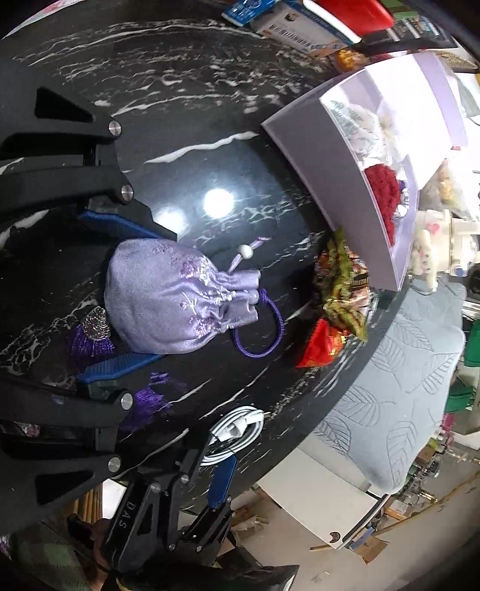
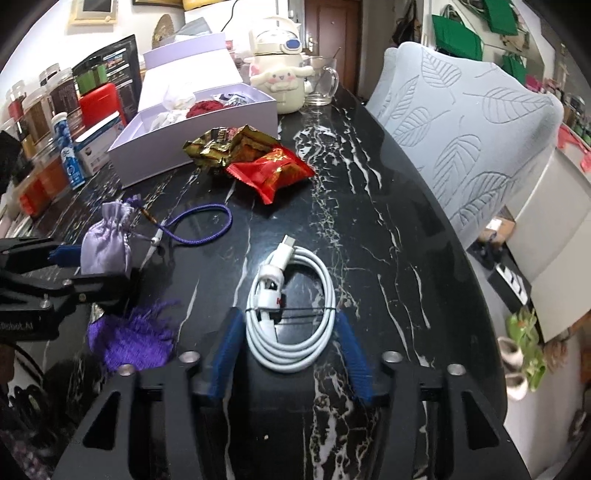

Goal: Organize soft objects
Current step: 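Carry the pouch with left tool while right tool carries the cable toward box, then lower the pouch into the box while right tool lowers cable beside red item, then open both tools and withdraw them from the box toward the snacks on the table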

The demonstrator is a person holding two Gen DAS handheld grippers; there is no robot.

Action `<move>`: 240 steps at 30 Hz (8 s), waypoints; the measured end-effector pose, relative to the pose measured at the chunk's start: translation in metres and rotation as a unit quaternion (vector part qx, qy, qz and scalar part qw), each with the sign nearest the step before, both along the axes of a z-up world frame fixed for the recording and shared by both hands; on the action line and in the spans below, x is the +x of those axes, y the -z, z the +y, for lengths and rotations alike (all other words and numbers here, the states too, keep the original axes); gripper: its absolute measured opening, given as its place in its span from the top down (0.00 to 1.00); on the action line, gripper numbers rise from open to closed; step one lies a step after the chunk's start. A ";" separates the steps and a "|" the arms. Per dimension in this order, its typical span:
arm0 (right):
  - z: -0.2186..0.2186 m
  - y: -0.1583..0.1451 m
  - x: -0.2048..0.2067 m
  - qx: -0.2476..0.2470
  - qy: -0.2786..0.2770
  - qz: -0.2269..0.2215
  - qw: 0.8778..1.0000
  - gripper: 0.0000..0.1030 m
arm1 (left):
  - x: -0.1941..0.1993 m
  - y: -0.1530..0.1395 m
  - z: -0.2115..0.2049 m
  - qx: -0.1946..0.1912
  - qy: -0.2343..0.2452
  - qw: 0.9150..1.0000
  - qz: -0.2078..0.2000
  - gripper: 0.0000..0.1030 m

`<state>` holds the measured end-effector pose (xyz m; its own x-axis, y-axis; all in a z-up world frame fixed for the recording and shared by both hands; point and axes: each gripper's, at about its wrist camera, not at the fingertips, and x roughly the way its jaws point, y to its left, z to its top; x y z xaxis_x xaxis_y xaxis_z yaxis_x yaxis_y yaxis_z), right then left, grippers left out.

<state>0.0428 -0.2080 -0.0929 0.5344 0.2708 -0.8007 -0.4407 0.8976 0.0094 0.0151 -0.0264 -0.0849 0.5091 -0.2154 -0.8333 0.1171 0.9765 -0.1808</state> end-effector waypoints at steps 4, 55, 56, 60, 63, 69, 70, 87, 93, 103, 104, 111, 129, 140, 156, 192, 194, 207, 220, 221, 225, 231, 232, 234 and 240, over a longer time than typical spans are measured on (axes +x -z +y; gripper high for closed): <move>0.006 0.002 0.005 -0.005 0.005 -0.010 1.000 0.33 | 0.000 0.000 -0.004 0.013 0.003 1.000 -0.005 0.46; 0.081 -0.052 -0.011 0.095 -0.156 -0.035 0.983 0.52 | -0.042 -0.061 0.068 0.046 -0.114 0.985 -0.123 0.50; 0.084 -0.054 -0.011 0.096 -0.161 -0.038 0.982 0.52 | -0.043 -0.064 0.069 0.047 -0.117 0.984 -0.127 0.50; 0.095 -0.065 -0.011 0.099 -0.182 -0.051 0.977 0.52 | -0.042 -0.076 0.078 0.051 -0.127 0.980 -0.147 0.50; 0.101 -0.073 -0.010 0.103 -0.193 -0.059 0.974 0.52 | -0.042 -0.086 0.083 0.054 -0.132 0.977 -0.160 0.50; 0.110 -0.087 -0.004 0.114 -0.209 -0.065 0.969 0.52 | -0.039 -0.104 0.092 0.051 -0.134 0.973 -0.179 0.50; 0.111 -0.089 -0.003 0.115 -0.210 -0.066 0.969 0.52 | -0.038 -0.107 0.092 0.054 -0.135 0.972 -0.183 0.50; 0.131 -0.144 0.057 0.124 -0.214 -0.130 0.960 0.52 | 0.012 -0.174 0.109 0.082 -0.122 0.952 -0.267 0.50; 0.142 -0.159 0.086 0.132 -0.217 -0.151 0.955 0.52 | 0.046 -0.191 0.116 0.100 -0.118 0.946 -0.284 0.50; 0.166 -0.153 0.141 0.144 -0.220 -0.155 0.952 0.52 | 0.094 -0.188 0.126 0.078 -0.135 0.938 -0.310 0.50; 0.169 -0.150 0.147 0.147 -0.221 -0.151 0.952 0.52 | 0.098 -0.182 0.126 0.073 -0.138 0.938 -0.310 0.50; 0.183 -0.112 0.176 0.128 -0.210 -0.129 0.961 0.52 | 0.131 -0.128 0.138 0.051 -0.176 0.946 -0.267 0.50; 0.196 -0.045 0.185 0.051 -0.176 -0.111 0.977 0.52 | 0.159 -0.037 0.144 0.044 -0.159 0.978 -0.130 0.50; 0.188 -0.025 0.205 0.053 -0.160 -0.053 0.984 0.52 | 0.162 -0.027 0.153 0.044 -0.162 0.980 -0.108 0.50; 0.192 -0.023 0.204 0.065 -0.176 -0.039 0.981 0.51 | 0.168 -0.021 0.141 0.100 -0.148 0.979 -0.102 0.49; 0.155 -0.067 0.176 0.072 -0.085 -0.091 0.990 0.40 | 0.150 -0.057 0.138 0.092 -0.170 0.971 -0.141 0.28; 0.154 -0.073 0.171 0.070 -0.083 -0.097 0.989 0.40 | 0.146 -0.063 0.135 0.096 -0.169 0.970 -0.149 0.28; 0.134 -0.107 0.141 0.083 -0.061 -0.125 0.987 0.40 | 0.126 -0.107 0.120 0.077 -0.154 0.967 -0.187 0.28; 0.105 -0.123 0.110 0.069 -0.030 -0.129 0.989 0.40 | 0.095 -0.133 0.096 0.079 -0.142 0.965 -0.205 0.28; 0.103 -0.124 0.107 0.069 -0.029 -0.129 0.989 0.39 | 0.092 -0.134 0.095 0.079 -0.141 0.965 -0.207 0.28; 0.095 -0.125 0.098 0.067 -0.025 -0.132 0.989 0.38 | 0.078 -0.136 0.085 0.071 -0.129 0.965 -0.216 0.28; 0.078 -0.118 0.085 0.067 -0.014 -0.124 0.990 0.37 | 0.064 -0.125 0.065 0.064 -0.113 0.971 -0.202 0.28; 0.076 -0.116 0.084 0.066 -0.012 -0.123 0.990 0.37 | 0.061 -0.122 0.062 0.062 -0.111 0.972 -0.200 0.28; 0.070 -0.112 0.080 0.064 -0.007 -0.120 0.991 0.37 | 0.056 -0.118 0.055 0.060 -0.108 0.972 -0.199 0.28; 0.054 -0.098 0.074 0.060 0.005 -0.106 0.993 0.37 | 0.048 -0.100 0.041 0.043 -0.101 0.976 -0.189 0.28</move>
<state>0.1166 -0.1544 0.0048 0.6908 0.3513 -0.6319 -0.4354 0.8999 0.0244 0.0628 0.0145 0.0151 0.8088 -0.0160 -0.5879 -0.0371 0.9963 -0.0781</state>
